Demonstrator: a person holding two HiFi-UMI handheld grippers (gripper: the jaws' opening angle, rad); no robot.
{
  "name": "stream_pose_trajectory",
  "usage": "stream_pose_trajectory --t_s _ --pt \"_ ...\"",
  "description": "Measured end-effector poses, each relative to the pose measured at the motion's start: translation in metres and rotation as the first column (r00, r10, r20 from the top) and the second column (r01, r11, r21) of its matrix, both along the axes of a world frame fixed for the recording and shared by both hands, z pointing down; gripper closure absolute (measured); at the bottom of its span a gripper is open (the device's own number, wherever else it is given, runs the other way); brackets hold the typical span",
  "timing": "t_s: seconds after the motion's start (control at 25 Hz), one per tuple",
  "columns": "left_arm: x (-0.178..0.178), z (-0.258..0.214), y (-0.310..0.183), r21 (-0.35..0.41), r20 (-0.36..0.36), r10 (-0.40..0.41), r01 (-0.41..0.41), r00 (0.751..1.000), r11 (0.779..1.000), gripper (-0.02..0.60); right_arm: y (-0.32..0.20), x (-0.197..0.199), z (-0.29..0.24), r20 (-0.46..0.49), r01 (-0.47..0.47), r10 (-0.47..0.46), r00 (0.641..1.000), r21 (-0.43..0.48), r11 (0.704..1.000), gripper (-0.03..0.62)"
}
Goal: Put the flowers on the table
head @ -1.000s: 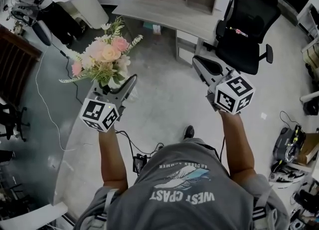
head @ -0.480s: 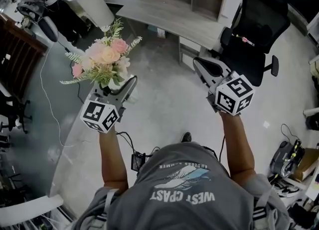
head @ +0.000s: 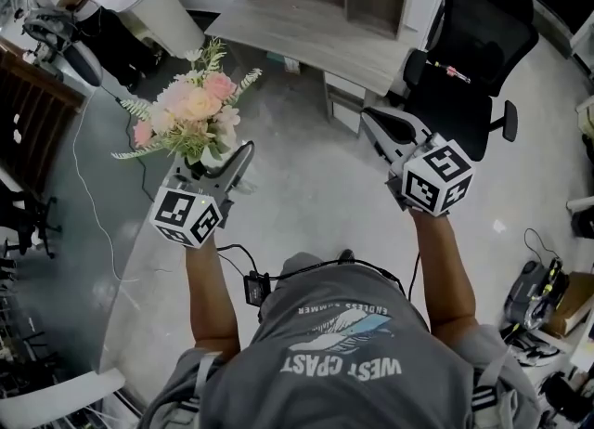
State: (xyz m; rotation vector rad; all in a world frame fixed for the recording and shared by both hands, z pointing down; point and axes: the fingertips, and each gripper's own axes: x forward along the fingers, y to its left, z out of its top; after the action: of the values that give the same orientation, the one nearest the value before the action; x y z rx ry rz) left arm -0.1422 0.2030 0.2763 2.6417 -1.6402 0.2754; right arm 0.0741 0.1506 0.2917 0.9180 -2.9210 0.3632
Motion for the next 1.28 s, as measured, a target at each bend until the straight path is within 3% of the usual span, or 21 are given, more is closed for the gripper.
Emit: stream_pose_trajectory --t_s 0.24,0.48,1.08,1.28 --pt "0.024 0.007 -0.056 -0.026 -0.004 0.03 -0.03 1.0 0.999 0.219 -0.039 0.022 0.011 -0.014 -0.016 0.015 1.0 -0.038 0.999 0.562" --pt "0.024 0.01 -0.11 -0.023 -0.02 0.095 -0.095 0.995 0.995 0.219 -0.074 0.019 0.016 -0.035 -0.07 0.069 0.997 -0.045 0.997 0.562" --pt "-0.005 0.007 -0.274 -0.064 -0.04 0.244 -0.247 0.969 0.967 0.219 -0.197 -0.009 0.013 -0.057 -0.228 0.224 0.973 -0.096 0.969 0.562" --pt "-0.014 0.011 -0.297 -0.061 -0.041 0.28 -0.282 0.959 0.957 0.219 -0.215 -0.017 0.016 -0.061 -0.267 0.263 0.963 -0.09 0.959 0.562"
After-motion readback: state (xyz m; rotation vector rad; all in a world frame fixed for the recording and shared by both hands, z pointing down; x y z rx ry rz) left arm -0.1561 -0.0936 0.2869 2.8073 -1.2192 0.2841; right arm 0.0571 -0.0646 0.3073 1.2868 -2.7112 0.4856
